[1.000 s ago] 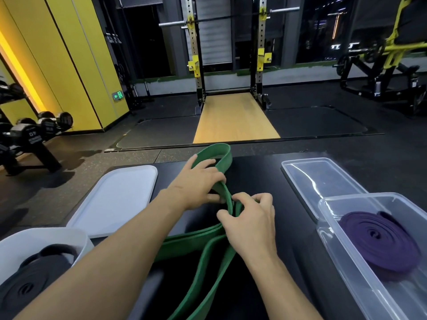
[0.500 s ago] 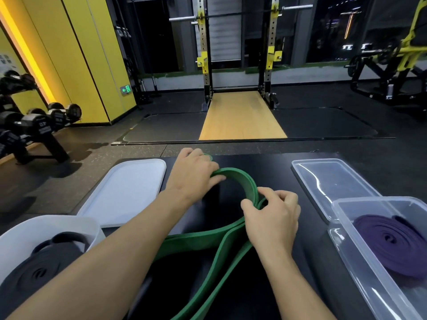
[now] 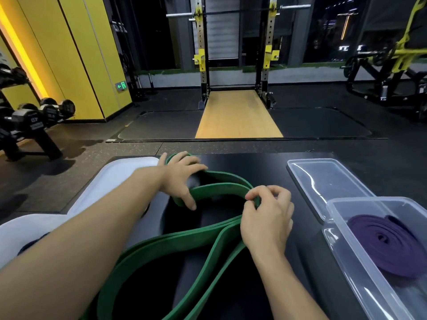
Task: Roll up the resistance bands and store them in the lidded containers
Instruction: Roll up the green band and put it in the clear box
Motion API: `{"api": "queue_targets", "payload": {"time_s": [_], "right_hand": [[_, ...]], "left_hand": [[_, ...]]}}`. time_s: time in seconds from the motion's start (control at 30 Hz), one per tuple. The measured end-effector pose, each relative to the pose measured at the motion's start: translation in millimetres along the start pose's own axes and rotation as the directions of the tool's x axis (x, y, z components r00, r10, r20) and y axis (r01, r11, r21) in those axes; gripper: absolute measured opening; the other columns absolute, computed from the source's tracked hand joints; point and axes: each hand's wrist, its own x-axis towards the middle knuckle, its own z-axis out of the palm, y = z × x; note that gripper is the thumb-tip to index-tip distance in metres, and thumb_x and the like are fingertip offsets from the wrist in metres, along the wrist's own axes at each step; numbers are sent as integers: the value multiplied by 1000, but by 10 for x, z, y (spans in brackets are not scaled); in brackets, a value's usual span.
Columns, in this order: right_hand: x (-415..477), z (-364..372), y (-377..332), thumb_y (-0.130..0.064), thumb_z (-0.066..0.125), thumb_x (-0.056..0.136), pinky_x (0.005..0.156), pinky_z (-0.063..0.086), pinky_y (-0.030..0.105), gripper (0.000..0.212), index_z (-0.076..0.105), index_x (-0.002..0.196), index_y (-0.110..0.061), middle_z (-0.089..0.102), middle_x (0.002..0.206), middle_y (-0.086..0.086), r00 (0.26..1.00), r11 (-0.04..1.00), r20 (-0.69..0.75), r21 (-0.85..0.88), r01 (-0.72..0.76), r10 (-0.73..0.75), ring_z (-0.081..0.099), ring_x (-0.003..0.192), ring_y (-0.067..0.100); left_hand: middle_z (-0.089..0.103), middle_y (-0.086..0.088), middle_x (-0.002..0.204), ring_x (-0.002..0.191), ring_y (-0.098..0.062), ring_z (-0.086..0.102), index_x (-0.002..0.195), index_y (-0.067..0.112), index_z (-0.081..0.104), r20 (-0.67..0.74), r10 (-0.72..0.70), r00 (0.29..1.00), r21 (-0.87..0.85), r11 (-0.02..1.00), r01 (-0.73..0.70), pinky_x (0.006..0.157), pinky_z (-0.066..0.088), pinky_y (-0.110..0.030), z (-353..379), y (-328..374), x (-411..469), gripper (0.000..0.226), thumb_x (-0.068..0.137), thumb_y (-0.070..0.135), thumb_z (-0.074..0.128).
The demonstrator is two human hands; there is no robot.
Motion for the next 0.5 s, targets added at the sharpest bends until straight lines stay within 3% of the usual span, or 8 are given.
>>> {"api": "queue_targets", "payload": {"time_s": [0.07, 0.13, 0.23, 0.3, 0.37, 0.43, 0.5], "right_hand": [[2, -12, 13, -26, 62, 92, 102, 35, 38, 11, 64, 94, -37, 43, 123, -12, 1000, 1000, 23, 12, -21, 21, 42, 114, 16], [-2, -27, 9, -33, 62, 92, 100, 32, 35, 11, 66, 100, -38, 45, 121, -14, 999, 1000, 36, 8, -24, 24, 42, 112, 14], [-4, -44, -13, -38, 59, 93, 100, 31, 33, 15, 66, 106, -39, 47, 119, -16, 998, 999, 41, 16, -44, 43, 44, 111, 12], [-5, -47, -25, -38, 56, 93, 101, 33, 34, 19, 67, 109, -38, 49, 121, -17, 998, 998, 42, 31, -53, 51, 44, 111, 11], [-2, -42, -33, -36, 54, 92, 100, 35, 34, 23, 68, 111, -35, 49, 122, -17, 998, 997, 35, 48, -56, 55, 43, 112, 11], [-2, -28, -36, -35, 55, 92, 99, 36, 35, 26, 68, 114, -31, 47, 123, -17, 999, 998, 22, 46, -48, 47, 42, 112, 11], [-1, -18, -34, -35, 56, 92, 98, 36, 34, 31, 67, 120, -28, 45, 125, -17, 999, 999, 5, 30, -39, 39, 39, 111, 10]], "left_hand": [[-6, 11, 173, 159, -22, -18, 156, 49, 19, 92, 12, 996, 19, 1000, -14, 122, -8, -70, -33, -42, 9, 117, 63, 64, 89], [7, 9, 173, 160, -21, -13, 148, 46, 30, 66, 6, 998, -15, 1000, -5, 121, -10, -70, -35, -59, 51, 106, 62, 63, 89], [53, 8, 148, 151, -19, 35, 134, 34, 43, -119, -65, 991, -99, 994, 54, 122, -6, -66, -33, -27, 105, 78, 75, 69, 78], [66, 4, 131, 131, -23, 57, 133, 32, 51, -205, -117, 972, -85, 991, 101, 122, 16, -54, -49, 20, 103, 60, 88, 70, 63], [71, -2, 121, 116, -28, 64, 122, 30, 66, -255, -156, 954, -27, 988, 154, 101, 41, -42, -45, 101, 111, 48, 95, 69, 56], [71, -7, 112, 104, -33, 67, 110, 28, 73, -351, -206, 913, -62, 978, 197, 79, 44, -36, -4, 218, 146, 42, 98, 64, 55], [71, -6, 107, 100, -33, 67, 106, 27, 74, -470, -235, 851, -124, 972, 200, 72, 40, -34, 5, 398, 207, 40, 99, 61, 56]]}}
